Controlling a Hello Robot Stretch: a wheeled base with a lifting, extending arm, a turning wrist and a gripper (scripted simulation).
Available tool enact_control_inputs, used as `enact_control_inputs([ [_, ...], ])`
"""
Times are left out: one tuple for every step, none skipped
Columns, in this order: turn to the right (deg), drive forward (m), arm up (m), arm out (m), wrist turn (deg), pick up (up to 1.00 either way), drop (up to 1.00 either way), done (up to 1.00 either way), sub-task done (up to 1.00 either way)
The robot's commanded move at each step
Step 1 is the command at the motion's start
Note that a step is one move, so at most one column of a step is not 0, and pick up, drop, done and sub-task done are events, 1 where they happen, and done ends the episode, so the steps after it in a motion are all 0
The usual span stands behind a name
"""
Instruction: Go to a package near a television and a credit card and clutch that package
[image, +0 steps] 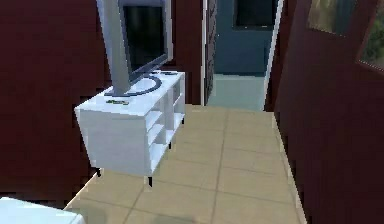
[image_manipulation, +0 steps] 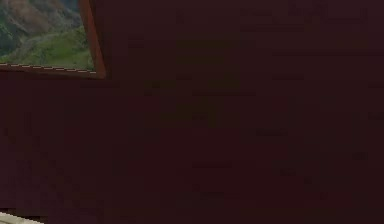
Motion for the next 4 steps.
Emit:
enact_control_inputs([
  [3.0, 0.00, 0.00, 0.00, 0.0, 0.00, 0.00, 0.00, 0.00],
  [0.0, 0.75, 0.00, 0.00, 0.0, 0.00, 0.00, 0.00, 0.00],
  [6.0, 0.00, 0.00, 0.00, 0.0, 0.00, 0.00, 0.00, 0.00],
  [0.0, 1.00, 0.00, 0.00, 0.0, 0.00, 0.00, 0.00, 0.00],
])
